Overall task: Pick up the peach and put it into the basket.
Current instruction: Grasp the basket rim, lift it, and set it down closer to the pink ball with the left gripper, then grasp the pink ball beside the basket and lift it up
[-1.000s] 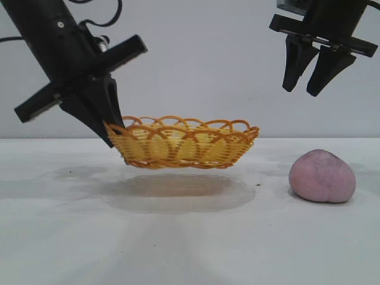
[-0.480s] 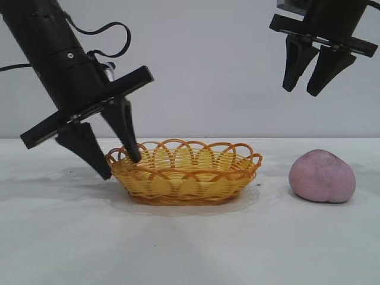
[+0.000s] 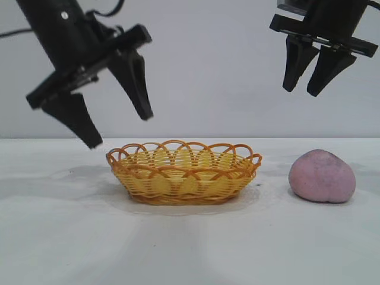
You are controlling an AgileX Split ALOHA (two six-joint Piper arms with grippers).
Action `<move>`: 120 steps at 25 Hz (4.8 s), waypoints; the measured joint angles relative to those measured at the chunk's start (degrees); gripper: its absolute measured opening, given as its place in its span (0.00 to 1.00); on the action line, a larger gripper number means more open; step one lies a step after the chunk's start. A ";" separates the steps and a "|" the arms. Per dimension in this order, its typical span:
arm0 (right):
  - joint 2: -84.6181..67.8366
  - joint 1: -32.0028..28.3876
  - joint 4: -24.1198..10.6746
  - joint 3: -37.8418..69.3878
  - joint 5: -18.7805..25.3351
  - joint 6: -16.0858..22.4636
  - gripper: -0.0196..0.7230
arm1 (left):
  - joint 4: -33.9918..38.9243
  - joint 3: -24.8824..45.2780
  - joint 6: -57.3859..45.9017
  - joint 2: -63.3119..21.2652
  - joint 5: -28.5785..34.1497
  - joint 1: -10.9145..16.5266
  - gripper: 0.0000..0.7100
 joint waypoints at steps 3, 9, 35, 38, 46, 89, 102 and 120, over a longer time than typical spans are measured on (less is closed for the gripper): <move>0.00 0.00 0.00 0.00 0.00 0.00 0.44 | 8.45 -0.22 -2.43 0.00 1.43 0.38 0.75; 0.00 0.00 0.00 0.00 0.00 0.00 0.44 | 15.72 -0.22 -4.66 0.00 4.40 3.79 0.75; 0.00 0.00 0.00 0.00 1.46 0.00 0.44 | 10.25 29.19 -11.77 -37.07 8.66 18.34 0.75; 0.00 0.00 0.00 0.00 1.46 0.00 0.44 | 10.25 34.48 -11.87 -45.64 8.63 18.34 0.75; 0.00 0.00 0.00 0.00 1.74 0.00 0.44 | 10.13 43.10 -11.99 -70.27 13.57 18.34 0.75; -5.75 0.00 -2.16 0.00 17.07 -1.59 0.44 | 15.17 52.84 -10.89 -108.72 8.61 18.34 0.75; -4.46 6.69 -11.55 0.00 21.70 10.58 0.44 | 15.17 52.84 -10.89 -108.72 8.58 18.34 0.75; -2.37 10.10 -11.94 8.01 15.36 13.34 0.44 | 15.17 52.84 -10.89 -108.72 8.58 18.34 0.75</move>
